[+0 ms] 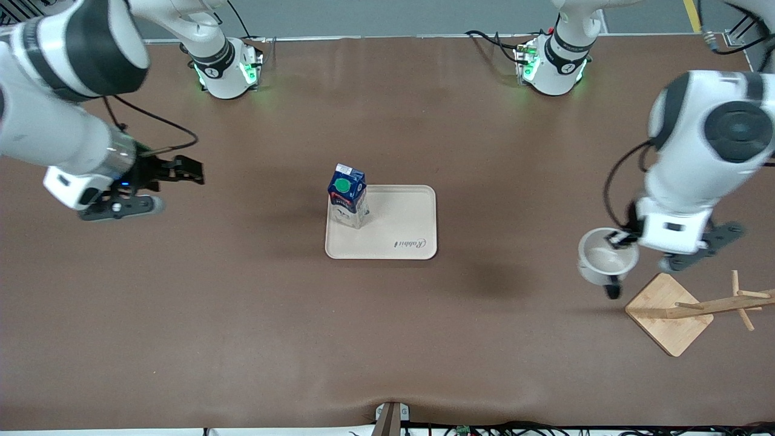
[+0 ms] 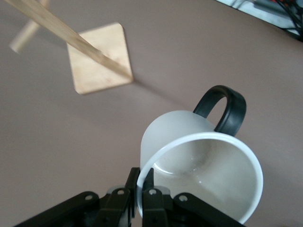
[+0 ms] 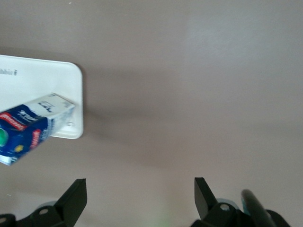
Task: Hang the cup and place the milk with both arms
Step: 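Hang the mug on the stand while the right gripper grasps the milk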
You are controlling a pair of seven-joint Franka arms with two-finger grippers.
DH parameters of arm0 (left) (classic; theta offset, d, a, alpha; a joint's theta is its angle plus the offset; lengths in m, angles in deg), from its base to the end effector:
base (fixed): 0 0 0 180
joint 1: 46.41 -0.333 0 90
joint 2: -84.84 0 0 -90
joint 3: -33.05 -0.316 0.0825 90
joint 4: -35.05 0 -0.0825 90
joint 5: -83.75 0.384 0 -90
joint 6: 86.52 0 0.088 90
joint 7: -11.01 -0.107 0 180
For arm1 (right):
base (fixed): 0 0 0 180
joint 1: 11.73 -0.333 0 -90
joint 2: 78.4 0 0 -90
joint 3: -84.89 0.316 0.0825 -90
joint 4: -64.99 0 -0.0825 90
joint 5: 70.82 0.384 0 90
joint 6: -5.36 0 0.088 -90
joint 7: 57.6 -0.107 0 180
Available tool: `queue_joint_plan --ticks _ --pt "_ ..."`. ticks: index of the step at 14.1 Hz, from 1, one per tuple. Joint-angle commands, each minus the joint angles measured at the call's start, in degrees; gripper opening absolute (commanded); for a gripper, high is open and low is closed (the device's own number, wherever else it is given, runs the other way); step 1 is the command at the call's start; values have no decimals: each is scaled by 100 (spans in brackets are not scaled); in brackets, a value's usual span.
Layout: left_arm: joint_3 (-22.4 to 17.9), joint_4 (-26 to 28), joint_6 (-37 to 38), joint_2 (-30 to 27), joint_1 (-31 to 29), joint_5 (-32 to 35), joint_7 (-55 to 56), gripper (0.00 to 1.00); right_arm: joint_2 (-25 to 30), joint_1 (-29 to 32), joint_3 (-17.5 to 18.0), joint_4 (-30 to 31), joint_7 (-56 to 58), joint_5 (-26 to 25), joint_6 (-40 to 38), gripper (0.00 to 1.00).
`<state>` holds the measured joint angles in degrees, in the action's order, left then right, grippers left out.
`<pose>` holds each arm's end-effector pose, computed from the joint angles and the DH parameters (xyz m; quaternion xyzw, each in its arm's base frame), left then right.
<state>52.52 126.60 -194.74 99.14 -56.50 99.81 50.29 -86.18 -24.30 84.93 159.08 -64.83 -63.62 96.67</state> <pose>0.6385 -0.0643 0.4994 -0.9698 -0.2238 -0.0643 0.0731 0.5674 0.1404 0.5162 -0.9930 -0.0394 0.1012 0.0457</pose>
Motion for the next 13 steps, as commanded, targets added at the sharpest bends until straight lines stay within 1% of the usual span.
queue_joint_plan --ticks 1,3,5,8,10,13 --pt "83 215 -242 -261 -570 -348 -769 0 -285 -298 -49 -39 -751 386 44 100" --pt "83 188 -296 -269 -905 -550 -1236 0 -408 -736 -57 -39 -1540 405 158 100" --pt "83 180 -314 -269 -1160 -578 -1526 0 -566 -1281 -57 -30 -2594 405 334 100" --pt "83 153 -340 -269 -1556 -796 -1790 0 -716 -1800 -57 -39 -3528 396 580 100" --pt "75 136 -436 -269 -1715 -1069 -1923 0 -847 -2064 -57 -39 -3838 396 712 100" --pt "40 118 -576 -252 -1847 -1236 -2037 0 -1049 -2311 -57 -39 -4276 405 949 100"
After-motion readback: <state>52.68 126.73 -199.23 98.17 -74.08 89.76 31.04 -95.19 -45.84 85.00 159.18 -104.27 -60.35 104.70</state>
